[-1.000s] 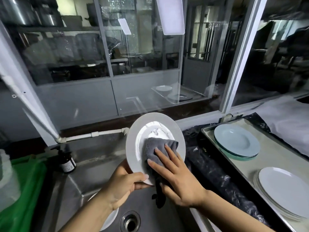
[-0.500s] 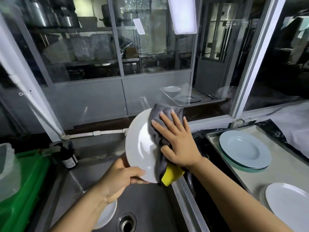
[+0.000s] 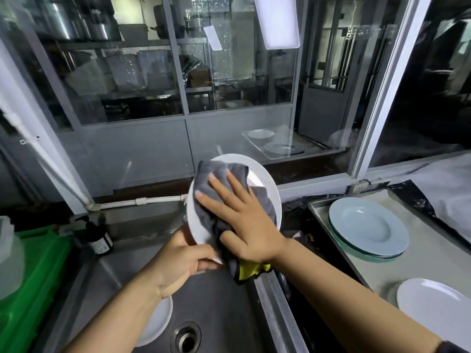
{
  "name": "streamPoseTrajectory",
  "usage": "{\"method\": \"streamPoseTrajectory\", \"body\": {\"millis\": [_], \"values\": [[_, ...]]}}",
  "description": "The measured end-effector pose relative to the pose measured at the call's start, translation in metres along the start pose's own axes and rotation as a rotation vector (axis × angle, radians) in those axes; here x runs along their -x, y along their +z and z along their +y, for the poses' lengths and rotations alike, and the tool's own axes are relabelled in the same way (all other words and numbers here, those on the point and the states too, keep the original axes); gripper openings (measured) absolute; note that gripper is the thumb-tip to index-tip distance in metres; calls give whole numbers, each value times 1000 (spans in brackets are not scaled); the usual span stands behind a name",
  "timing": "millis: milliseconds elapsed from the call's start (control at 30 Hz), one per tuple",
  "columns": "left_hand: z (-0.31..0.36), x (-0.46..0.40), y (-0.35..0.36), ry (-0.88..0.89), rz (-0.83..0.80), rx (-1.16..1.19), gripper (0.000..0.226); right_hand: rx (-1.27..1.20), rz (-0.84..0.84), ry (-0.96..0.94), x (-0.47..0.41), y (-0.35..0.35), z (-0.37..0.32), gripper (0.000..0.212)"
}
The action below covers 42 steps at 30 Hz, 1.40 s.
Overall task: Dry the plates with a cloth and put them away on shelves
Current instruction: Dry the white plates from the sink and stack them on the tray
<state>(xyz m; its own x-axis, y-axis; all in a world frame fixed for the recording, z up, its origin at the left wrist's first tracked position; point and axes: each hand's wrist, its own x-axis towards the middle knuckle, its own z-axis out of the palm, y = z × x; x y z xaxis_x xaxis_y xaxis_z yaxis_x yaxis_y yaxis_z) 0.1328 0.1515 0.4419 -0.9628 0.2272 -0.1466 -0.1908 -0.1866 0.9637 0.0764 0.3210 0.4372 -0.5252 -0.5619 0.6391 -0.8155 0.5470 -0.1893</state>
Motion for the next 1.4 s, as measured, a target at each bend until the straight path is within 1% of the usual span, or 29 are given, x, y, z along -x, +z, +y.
{"method": "streamPoseTrajectory", "body": {"millis": [100, 233, 333, 433, 500, 633, 667, 767, 933, 1000, 1067, 1100, 1133, 1200, 1233, 1267, 1300, 1333, 1367, 1400], "values": [[3, -1, -3, 44, 19, 16, 52, -29, -41, -37, 16, 7, -7, 71], [-1, 2, -9, 33, 44, 12, 55, 1, -82, -73, 46, 12, 4, 73], [-6, 3, -10, 11, 65, 72, 58, 140, -114, -60, 64, 12, 23, 83], [-5, 4, -10, -5, 64, 89, 59, 313, -122, 17, 74, 9, 40, 94], [-3, 4, -10, -21, 66, 77, 58, 333, -134, 54, 78, 11, 40, 97], [-1, 4, -7, -20, 63, 51, 59, 300, -144, 54, 78, 20, 24, 103], [-1, 4, -5, -17, 65, 53, 56, 279, -135, 43, 77, 21, 18, 100], [0, 5, 1, -12, 89, 70, 40, 256, -75, -35, 73, 25, 1, 74], [3, 5, -1, -2, 103, 175, 42, 311, 62, -130, 69, 22, -11, 43], [1, 5, -4, -10, 102, 183, 39, 332, 96, -157, 66, 17, -13, 41], [-4, 4, -9, -23, 86, 170, 41, 332, 85, -163, 64, 15, -13, 44], [-7, 4, -13, -28, 61, 160, 45, 326, 79, -161, 64, 15, -12, 47], [-10, 3, -18, -25, 36, 146, 54, 321, 75, -157, 64, 14, -12, 48], [-14, 4, -31, -3, -33, 57, 87, 318, 81, -162, 65, 12, -11, 48], [-15, 4, -37, 21, -49, -55, 103, 319, 82, -170, 67, 10, -11, 47], [-15, 5, -41, 60, -23, -211, 119, 319, 80, -178, 69, 9, -11, 46], [-16, 2, -45, 98, 44, -385, 135, 317, 74, -186, 71, 9, -11, 45], [-17, -1, -51, 138, 158, -553, 147, 312, 68, -192, 73, 8, -11, 45], [-16, -3, -55, 194, 260, -704, 151, 305, 61, -196, 75, 8, -10, 47], [-14, -6, -60, 277, 305, -846, 150, 295, 51, -202, 77, 7, -10, 48]]}}
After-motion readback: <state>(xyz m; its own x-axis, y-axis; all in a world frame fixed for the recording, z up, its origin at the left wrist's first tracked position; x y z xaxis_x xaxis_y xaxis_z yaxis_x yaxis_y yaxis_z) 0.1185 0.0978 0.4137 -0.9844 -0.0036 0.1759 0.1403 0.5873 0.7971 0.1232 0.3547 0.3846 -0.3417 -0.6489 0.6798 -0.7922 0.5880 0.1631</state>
